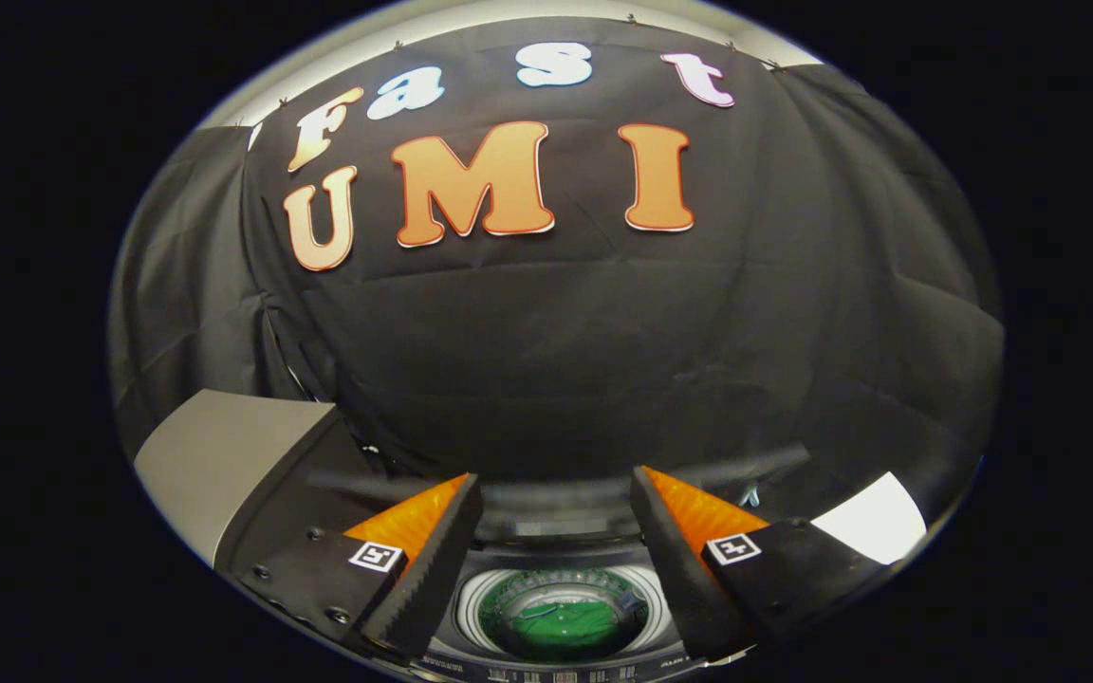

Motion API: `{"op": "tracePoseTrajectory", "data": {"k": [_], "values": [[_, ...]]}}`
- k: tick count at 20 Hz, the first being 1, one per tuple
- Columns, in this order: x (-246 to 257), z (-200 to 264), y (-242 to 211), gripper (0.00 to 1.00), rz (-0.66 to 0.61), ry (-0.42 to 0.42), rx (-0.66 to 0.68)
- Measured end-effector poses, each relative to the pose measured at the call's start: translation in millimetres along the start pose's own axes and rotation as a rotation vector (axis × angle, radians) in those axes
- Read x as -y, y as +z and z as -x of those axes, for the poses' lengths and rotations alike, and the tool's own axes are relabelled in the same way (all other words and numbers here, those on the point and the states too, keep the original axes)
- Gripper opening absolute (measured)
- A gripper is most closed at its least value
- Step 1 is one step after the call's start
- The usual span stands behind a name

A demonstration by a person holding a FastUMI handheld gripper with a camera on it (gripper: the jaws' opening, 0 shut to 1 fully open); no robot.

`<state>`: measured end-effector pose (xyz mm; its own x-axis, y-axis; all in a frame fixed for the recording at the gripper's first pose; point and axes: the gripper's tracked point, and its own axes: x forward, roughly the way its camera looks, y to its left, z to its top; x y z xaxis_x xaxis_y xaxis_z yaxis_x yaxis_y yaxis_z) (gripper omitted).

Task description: Put the clothes into the washing machine and then close the washing machine lid.

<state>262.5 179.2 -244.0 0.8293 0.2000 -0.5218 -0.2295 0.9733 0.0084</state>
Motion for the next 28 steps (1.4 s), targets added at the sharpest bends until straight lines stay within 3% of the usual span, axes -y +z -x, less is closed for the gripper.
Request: {"op": "tracePoseTrajectory", "data": {"k": [4, 7, 12, 15, 17, 21, 25, 28], "values": [[6.1, 17.6, -22.8, 1.00, -0.049, 0.001, -0.024], [9.4, 15.3, 14.2, 0.98, -0.036, -0.014, 0.054], [-5.6, -73.2, 80.4, 0.99, -0.004, -0.013, 0.062], [-3.6, -127.2, 60.7, 0.99, 0.011, -0.028, -0.047], [-5.6, -131.4, 62.7, 1.00, 0.020, -0.009, -0.037], [-6.8, -65.2, 34.4, 1.00, 0.049, 0.035, 0.010], [-2.1, 7.1, -28.6, 1.00, 0.050, 0.024, -0.064], [-1.8, 54.0, -27.0, 1.00, 0.028, 0.016, -0.006]]}}
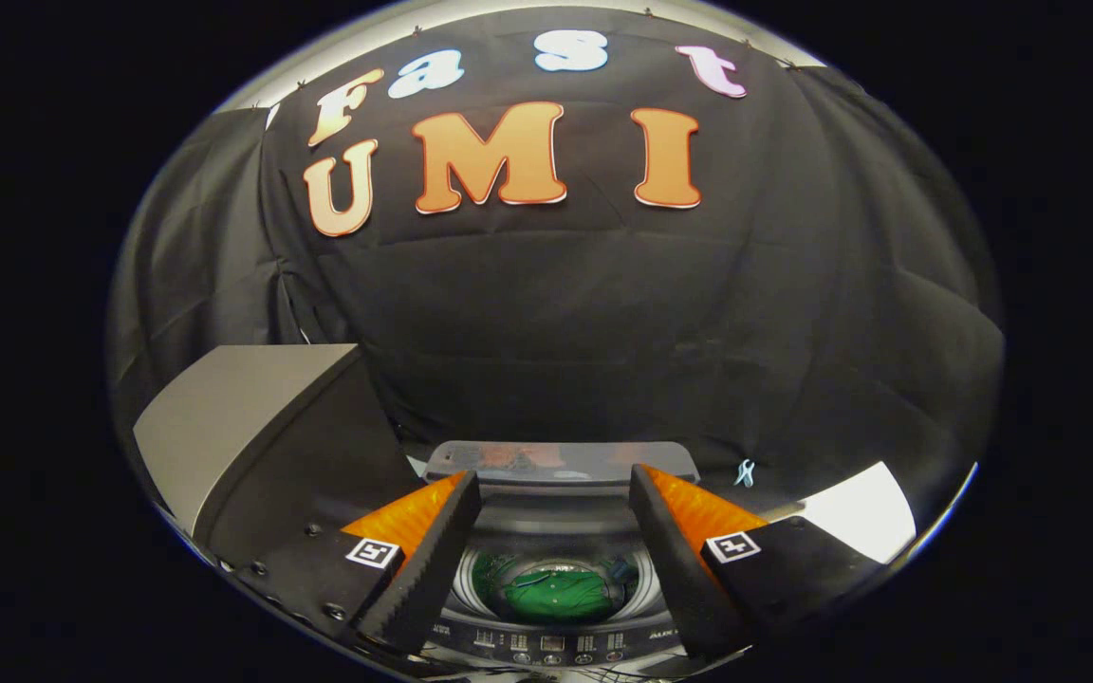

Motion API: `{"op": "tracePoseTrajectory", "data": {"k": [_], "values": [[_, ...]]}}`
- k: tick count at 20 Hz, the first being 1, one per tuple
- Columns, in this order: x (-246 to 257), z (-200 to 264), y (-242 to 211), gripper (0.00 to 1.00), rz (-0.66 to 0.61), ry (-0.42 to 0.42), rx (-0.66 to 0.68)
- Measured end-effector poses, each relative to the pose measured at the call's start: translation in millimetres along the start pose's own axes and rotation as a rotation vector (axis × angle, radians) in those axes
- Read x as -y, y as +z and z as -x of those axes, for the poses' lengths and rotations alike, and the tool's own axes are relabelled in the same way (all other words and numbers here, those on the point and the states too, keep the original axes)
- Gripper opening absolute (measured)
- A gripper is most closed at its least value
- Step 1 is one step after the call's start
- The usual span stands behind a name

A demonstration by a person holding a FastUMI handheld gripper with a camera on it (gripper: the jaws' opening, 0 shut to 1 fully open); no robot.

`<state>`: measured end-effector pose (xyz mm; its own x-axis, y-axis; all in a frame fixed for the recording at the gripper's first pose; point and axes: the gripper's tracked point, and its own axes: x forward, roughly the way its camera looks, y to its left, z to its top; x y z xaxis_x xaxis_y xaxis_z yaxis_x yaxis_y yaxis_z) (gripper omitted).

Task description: Put the clothes into the washing machine and then close the washing machine lid.

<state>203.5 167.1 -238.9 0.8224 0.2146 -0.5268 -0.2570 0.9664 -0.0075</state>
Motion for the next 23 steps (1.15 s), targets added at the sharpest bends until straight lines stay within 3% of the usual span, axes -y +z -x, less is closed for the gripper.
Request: {"op": "tracePoseTrajectory", "data": {"k": [9, 23], "values": [[3.7, 79.9, 73.6, 1.00, -0.083, -0.010, 0.201], [8.8, 187.4, 171.2, 1.00, 0.016, -0.049, 0.439]]}}
